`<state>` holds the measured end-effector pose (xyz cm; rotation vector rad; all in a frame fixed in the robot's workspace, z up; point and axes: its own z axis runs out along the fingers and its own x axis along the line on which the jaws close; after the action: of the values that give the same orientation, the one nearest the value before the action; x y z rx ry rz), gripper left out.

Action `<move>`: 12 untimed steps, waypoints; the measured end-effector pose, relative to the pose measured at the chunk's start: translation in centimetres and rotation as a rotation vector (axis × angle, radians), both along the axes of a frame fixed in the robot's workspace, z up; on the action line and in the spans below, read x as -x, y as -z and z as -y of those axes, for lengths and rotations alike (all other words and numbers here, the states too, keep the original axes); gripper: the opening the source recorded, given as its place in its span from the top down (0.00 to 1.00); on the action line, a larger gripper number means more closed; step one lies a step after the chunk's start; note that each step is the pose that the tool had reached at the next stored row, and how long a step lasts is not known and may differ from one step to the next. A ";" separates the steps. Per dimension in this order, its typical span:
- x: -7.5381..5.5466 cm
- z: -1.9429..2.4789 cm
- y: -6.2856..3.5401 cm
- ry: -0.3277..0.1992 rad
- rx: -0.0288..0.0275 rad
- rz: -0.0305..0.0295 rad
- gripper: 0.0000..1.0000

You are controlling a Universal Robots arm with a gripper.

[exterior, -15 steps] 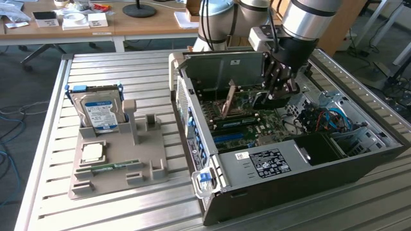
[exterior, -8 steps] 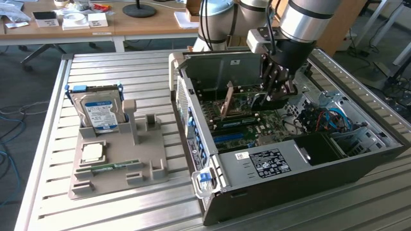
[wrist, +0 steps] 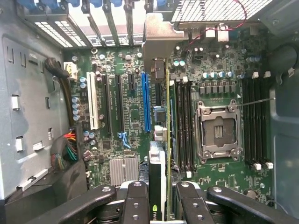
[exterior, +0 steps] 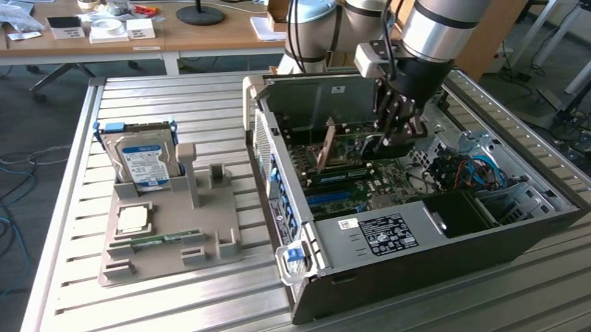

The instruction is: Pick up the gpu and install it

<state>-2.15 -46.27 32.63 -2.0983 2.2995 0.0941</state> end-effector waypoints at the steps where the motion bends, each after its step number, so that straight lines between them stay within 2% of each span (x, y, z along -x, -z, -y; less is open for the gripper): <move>1: 0.0 0.00 0.11 0.000 0.0004 -0.0002 0.73; 5: 0.0 0.03 0.58 0.000 0.0003 -0.0002 0.73; 8: 0.1 0.29 0.83 0.000 0.0001 -0.0001 0.73; 12: 0.2 0.32 1.51 0.000 0.0003 -0.0001 0.73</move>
<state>-2.33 -46.59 31.12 -2.0985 2.2997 0.0939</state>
